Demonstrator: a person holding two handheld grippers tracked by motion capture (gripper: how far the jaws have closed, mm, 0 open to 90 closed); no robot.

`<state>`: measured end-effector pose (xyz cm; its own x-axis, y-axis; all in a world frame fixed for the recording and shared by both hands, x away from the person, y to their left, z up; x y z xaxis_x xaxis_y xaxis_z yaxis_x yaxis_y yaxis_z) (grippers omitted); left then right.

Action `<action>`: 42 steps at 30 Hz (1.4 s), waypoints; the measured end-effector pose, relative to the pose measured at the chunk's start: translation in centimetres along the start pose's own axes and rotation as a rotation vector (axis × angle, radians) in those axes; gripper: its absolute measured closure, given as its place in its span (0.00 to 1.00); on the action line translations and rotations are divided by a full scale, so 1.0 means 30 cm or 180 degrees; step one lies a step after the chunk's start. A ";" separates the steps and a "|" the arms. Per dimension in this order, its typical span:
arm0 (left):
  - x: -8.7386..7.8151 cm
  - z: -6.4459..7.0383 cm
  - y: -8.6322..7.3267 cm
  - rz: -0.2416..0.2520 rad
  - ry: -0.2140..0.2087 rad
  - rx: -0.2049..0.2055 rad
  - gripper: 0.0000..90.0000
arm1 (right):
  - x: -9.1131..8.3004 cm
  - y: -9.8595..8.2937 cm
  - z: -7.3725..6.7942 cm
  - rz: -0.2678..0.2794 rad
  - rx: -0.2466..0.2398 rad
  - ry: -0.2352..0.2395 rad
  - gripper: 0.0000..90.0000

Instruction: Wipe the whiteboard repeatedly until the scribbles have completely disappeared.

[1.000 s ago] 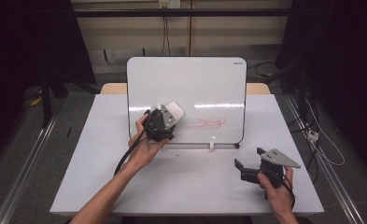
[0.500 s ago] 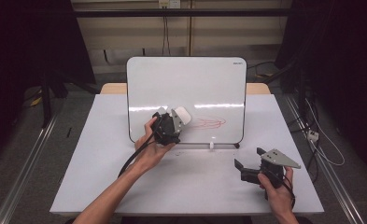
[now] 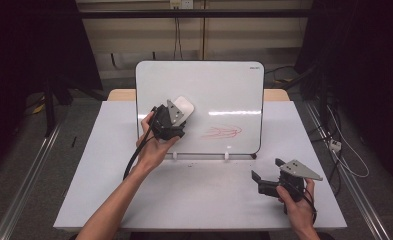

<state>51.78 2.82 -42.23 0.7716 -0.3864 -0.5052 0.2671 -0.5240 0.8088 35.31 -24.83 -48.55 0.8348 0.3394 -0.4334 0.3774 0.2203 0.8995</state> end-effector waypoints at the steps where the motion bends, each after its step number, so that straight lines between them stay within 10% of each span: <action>1: -0.001 -0.001 -0.002 0.0019 0.0008 0.0020 0.34 | 0.000 0.000 -0.001 0.0000 0.0000 0.0001 0.06; 31: 0.061 0.361 -0.033 0.0017 -0.0185 0.0738 0.34 | 0.007 0.006 -0.009 0.0017 -0.0032 0.0031 0.06; 42: 0.061 0.317 0.000 0.0013 -0.0190 0.0648 0.34 | 0.007 0.003 -0.012 0.0009 -0.0055 0.0059 0.06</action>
Point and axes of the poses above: each handheld gripper's, and its own axes: x roughly forward along the jaws, y roughly out of its top, z roughly to its right, the point moved 9 cm from there along x, roughly forward along the jaws, and after that the axes turned 7 degrees about -x, right-handed, at the moved point
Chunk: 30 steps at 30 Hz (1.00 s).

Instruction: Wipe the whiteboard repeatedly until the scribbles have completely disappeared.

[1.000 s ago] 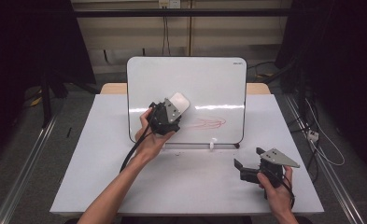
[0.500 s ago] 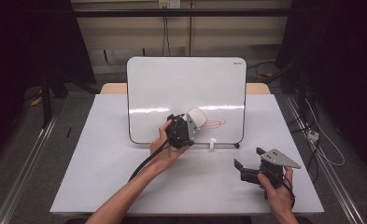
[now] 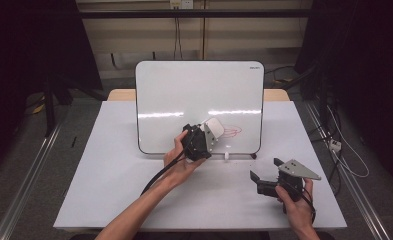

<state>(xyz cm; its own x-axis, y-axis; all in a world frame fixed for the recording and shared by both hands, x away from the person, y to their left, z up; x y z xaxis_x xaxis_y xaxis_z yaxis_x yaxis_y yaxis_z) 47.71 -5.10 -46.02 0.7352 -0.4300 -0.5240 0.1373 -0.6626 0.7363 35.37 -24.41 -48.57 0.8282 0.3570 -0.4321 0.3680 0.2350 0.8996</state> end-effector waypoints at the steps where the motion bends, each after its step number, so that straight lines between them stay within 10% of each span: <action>1: 0.000 0.000 0.000 0.0000 0.0000 0.0000 0.34 | 0.000 -0.001 -0.001 -0.0006 -0.0007 0.0003 0.06; 13: -0.011 -0.192 0.060 0.0022 0.0120 -0.0348 0.34 | -0.002 -0.002 0.003 -0.0009 0.0005 -0.0019 0.06; 30: 0.022 -0.099 0.097 0.0106 0.0161 -0.0297 0.34 | 0.003 0.000 0.000 -0.0013 0.0001 -0.0017 0.06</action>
Point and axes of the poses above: each handheld gripper's, and its own axes: x roughly forward along the jaws, y roughly out of its top, z roughly to its right, the point moved 9 cm from there along x, roughly forward along the jaws, and after that the axes turned 7 degrees about -x, right-handed, at the moved point
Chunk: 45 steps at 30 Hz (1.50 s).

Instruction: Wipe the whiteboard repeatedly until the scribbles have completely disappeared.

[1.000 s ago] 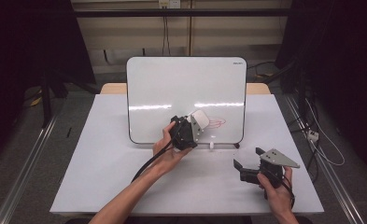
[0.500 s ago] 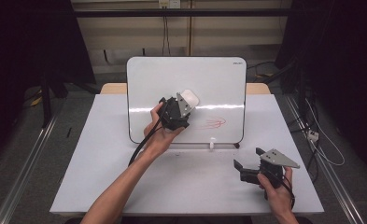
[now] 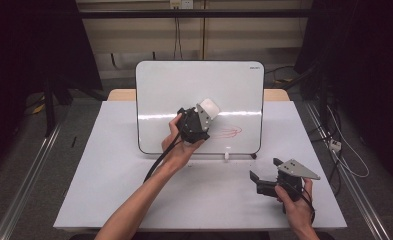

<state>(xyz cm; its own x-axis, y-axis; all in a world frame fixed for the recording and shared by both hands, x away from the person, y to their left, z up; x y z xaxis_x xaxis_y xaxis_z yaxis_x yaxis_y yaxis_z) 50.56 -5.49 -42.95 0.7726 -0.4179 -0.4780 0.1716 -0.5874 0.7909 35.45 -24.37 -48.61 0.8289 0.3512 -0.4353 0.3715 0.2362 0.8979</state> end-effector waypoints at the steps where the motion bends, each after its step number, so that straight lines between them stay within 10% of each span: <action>1: 0.005 0.014 0.006 0.0014 -0.0012 -0.0002 0.34 | -0.001 0.000 0.001 0.0001 0.0004 0.0000 0.06; 11: 0.051 0.163 0.057 0.0056 -0.0096 0.0203 0.34 | -0.008 -0.001 0.003 0.0011 0.0035 0.0015 0.06; 36: 0.039 0.313 -0.033 -0.0128 -0.0239 0.0935 0.34 | -0.013 -0.001 0.004 0.0027 0.0030 0.0009 0.06; 45: -0.004 0.202 -0.095 -0.0202 -0.0084 0.0516 0.34 | -0.016 -0.003 0.006 0.0026 0.0029 0.0006 0.06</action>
Point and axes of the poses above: each handheld gripper's, and its own axes: x roughly forward along the jaws, y roughly out of its top, z roughly to its right, the point moved 9 cm from there along x, roughly forward along the jaws, and after that the axes turned 7 degrees about -x, right-handed, at the moved point
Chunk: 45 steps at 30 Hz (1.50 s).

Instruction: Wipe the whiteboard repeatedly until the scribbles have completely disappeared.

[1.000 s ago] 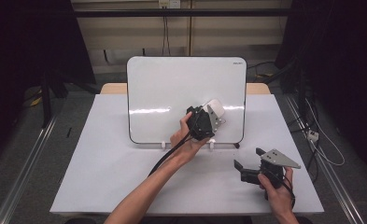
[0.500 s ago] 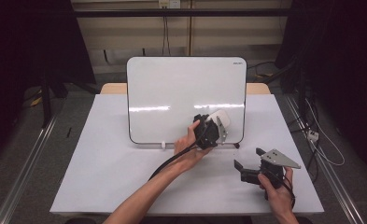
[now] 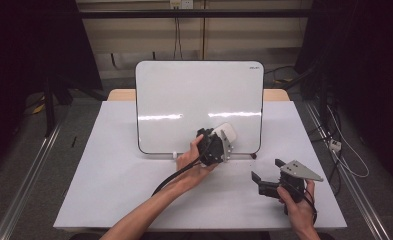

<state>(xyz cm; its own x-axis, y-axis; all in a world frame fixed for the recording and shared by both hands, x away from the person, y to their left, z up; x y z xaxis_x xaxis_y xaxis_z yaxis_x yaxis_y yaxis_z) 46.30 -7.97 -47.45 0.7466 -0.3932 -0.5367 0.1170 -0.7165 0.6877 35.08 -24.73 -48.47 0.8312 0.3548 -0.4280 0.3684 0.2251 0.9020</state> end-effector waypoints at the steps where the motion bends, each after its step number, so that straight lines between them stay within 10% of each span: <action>1: -0.006 -0.017 -0.012 -0.0004 0.0008 -0.0032 0.34 | 0.000 0.000 0.000 -0.0002 -0.0004 -0.0004 0.06; 15: -0.099 -0.254 -0.186 -0.0054 0.0173 -0.0623 0.34 | 0.006 0.001 0.000 -0.0014 -0.0002 -0.0023 0.06; 25: -0.075 -0.235 -0.128 0.0002 0.0245 -0.0755 0.34 | 0.013 0.005 -0.002 -0.0017 -0.0009 -0.0020 0.06; 45: 0.009 -0.046 0.041 0.0019 0.0130 -0.0263 0.34 | 0.014 0.005 -0.006 -0.0010 -0.0011 0.0012 0.06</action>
<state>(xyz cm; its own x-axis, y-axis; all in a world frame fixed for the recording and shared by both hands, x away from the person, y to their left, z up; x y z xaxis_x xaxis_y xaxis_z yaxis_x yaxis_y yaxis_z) 47.54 -8.14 -46.08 0.7732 -0.3723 -0.5133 0.1649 -0.6636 0.7297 35.41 -24.39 -48.52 0.8285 0.3574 -0.4311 0.3695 0.2294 0.9005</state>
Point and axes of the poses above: each handheld gripper's, and its own axes: x roughly forward along the jaws, y roughly out of its top, z roughly to its right, the point moved 9 cm from there along x, roughly forward along the jaws, and after that the axes turned 7 degrees about -x, right-handed, at the moved point
